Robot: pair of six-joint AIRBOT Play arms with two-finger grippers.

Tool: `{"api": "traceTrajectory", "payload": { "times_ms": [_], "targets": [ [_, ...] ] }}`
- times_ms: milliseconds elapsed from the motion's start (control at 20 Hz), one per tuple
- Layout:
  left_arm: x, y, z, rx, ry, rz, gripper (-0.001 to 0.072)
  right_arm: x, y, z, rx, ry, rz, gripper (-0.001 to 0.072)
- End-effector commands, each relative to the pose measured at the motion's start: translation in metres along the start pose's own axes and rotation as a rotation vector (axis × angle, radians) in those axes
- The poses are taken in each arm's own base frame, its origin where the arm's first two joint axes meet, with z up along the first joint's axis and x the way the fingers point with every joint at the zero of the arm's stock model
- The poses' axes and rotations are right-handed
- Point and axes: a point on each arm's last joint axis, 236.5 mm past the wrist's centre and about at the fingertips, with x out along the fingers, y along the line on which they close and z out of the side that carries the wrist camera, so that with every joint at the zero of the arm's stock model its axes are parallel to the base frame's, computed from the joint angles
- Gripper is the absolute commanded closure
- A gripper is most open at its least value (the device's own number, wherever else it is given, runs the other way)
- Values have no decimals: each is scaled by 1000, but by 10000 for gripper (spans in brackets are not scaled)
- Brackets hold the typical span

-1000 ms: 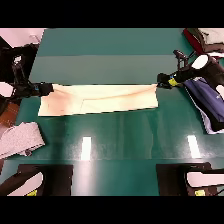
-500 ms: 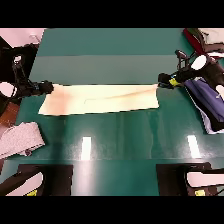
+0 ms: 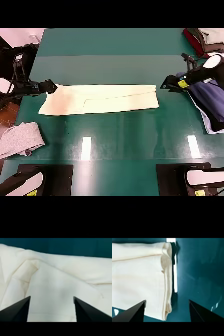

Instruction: Fold the shirts.

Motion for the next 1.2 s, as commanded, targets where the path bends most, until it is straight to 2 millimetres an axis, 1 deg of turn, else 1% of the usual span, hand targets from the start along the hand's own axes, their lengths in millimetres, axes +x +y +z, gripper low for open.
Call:
{"api": "traceTrajectory", "payload": {
  "times_ms": [0,50,100,250,300,350,400,450,550,600,650,700,750,800,850,900,1000,1050,1150],
  "targets": [
    [-3,-10,-14,-18,72,-39,499,2,-7,-15,50,102,173,97],
    [-3,-12,-16,-19,79,-44,670,8,-4,-17,64,125,230,103],
    [-3,-12,-17,-23,85,-48,672,16,-2,-17,80,143,279,128],
    [-4,-17,-23,-37,111,-67,672,40,-2,-13,94,155,341,140],
    [-5,-18,-25,-39,118,-72,671,48,1,-12,90,156,360,164],
    [-5,-19,-27,-39,125,-73,672,54,0,-10,97,156,365,164],
    [-5,-19,-27,-39,128,-74,672,60,2,-12,104,167,377,190],
    [-5,-19,-28,-39,130,-74,672,65,2,-14,106,179,376,199],
    [-5,-21,-28,-44,134,-80,672,75,7,-18,92,198,379,202],
    [-5,-22,-28,-47,133,-84,673,79,10,-18,71,199,379,217],
    [-5,-24,-28,-54,132,-95,674,83,13,-18,59,194,374,262],
    [-6,-29,-27,-70,129,-115,681,87,18,-16,47,183,367,272],
    [-6,-36,-25,-89,123,-143,681,90,24,-15,38,179,368,277],
    [-6,-43,-24,-86,116,-157,681,91,29,-15,17,174,375,318],
    [-4,-53,-25,-63,114,-169,681,92,35,-15,0,171,389,415],
    [-3,-65,-26,-22,108,-186,681,92,38,-14,-5,165,396,471],
    [4,-95,-28,41,96,-224,681,88,47,-11,-24,148,441,697],
    [10,-109,-32,65,112,-243,682,83,53,-9,-27,138,473,695],
    [25,-139,-43,99,167,-288,682,66,65,-2,-37,101,514,697]
  ]
}}
